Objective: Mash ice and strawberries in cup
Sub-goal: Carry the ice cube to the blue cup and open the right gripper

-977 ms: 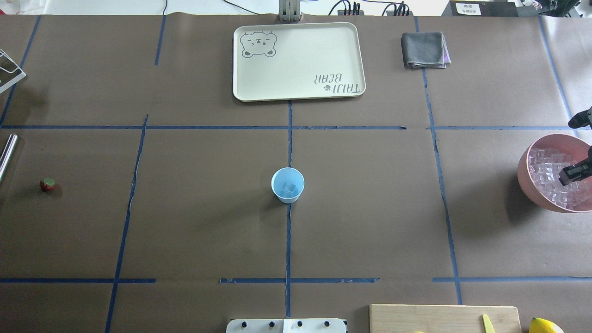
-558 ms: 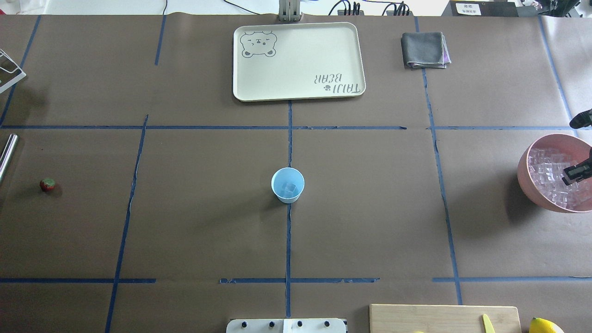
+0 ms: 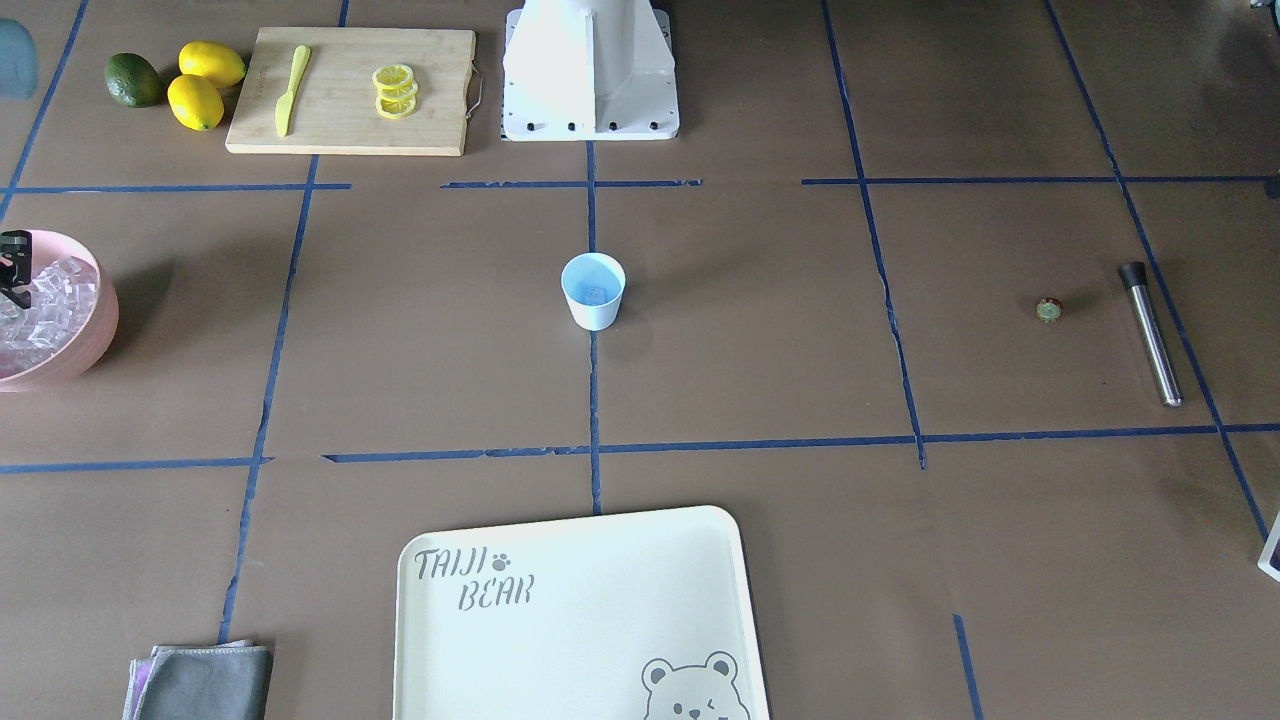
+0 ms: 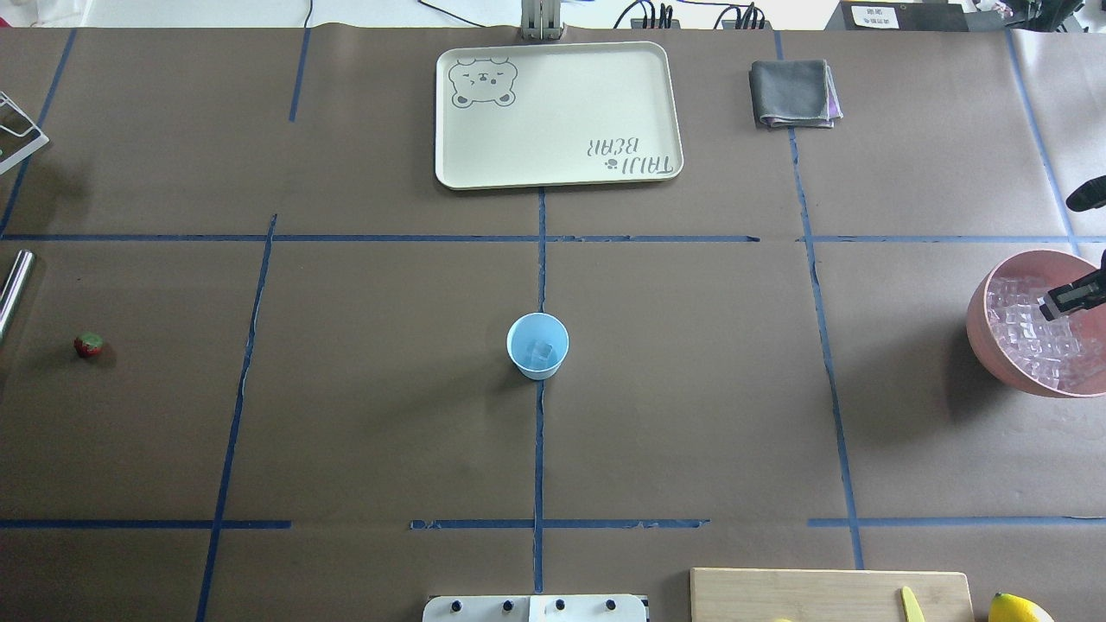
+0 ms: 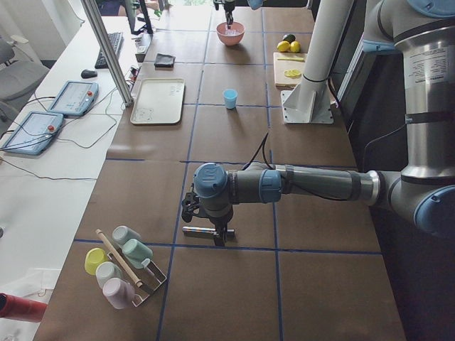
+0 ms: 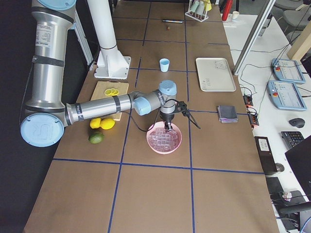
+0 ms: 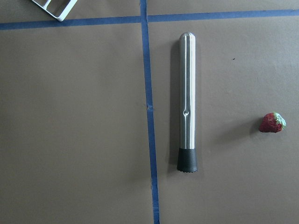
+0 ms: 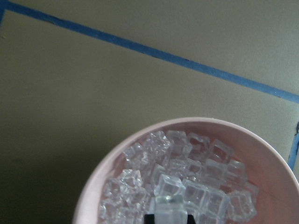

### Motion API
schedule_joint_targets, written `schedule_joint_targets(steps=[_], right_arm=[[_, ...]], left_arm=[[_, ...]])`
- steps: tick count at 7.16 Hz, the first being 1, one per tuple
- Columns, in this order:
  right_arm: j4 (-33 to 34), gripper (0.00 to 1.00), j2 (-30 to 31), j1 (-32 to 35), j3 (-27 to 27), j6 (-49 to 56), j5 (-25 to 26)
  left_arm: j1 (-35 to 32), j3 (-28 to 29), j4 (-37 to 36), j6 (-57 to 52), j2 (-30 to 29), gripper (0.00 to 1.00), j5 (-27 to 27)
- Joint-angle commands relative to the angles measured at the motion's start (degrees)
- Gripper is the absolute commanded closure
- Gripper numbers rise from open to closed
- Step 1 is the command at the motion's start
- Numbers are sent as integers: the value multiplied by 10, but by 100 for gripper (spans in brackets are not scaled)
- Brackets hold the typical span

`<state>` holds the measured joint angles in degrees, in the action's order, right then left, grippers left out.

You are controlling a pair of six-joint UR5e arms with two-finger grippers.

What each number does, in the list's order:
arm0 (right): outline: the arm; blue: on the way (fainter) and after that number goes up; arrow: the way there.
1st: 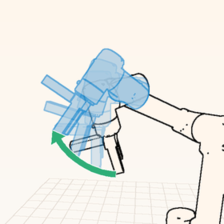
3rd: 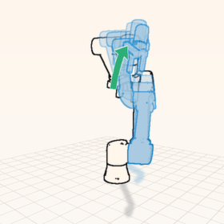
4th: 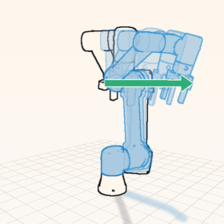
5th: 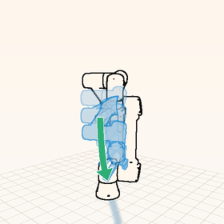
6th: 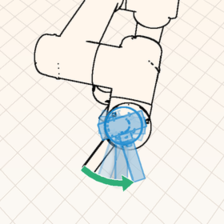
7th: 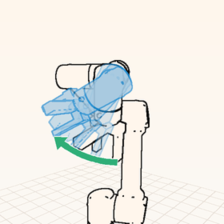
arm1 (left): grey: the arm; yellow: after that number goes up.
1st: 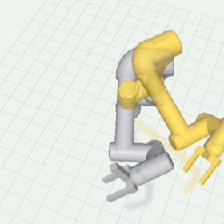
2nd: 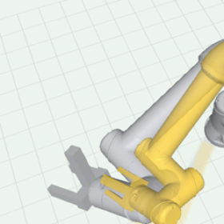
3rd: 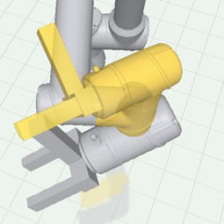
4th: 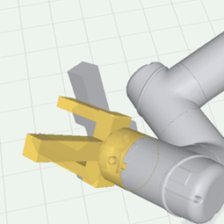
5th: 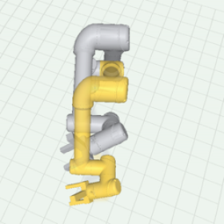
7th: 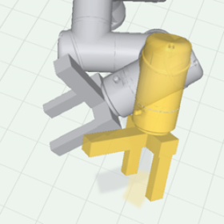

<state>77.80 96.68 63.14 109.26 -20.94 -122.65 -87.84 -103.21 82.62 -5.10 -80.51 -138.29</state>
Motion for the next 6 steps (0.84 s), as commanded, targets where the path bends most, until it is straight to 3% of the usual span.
schedule_joint_targets(steps=[1, 3, 4, 6], right_arm=[[1, 96, -72, -11, 24, -152, -11], [16, 95, -163, -80, 28, -276, -10], [64, 95, -230, -121, 27, -342, 4], [178, 94, -354, -213, 22, -428, 98]], left_arm=[[0, -2, 0, 0, 0, 0, 0], [0, -2, 0, 0, 0, 0, 0], [0, -2, 0, -1, 0, 0, 0], [0, -2, 0, 0, 0, 0, 0]])
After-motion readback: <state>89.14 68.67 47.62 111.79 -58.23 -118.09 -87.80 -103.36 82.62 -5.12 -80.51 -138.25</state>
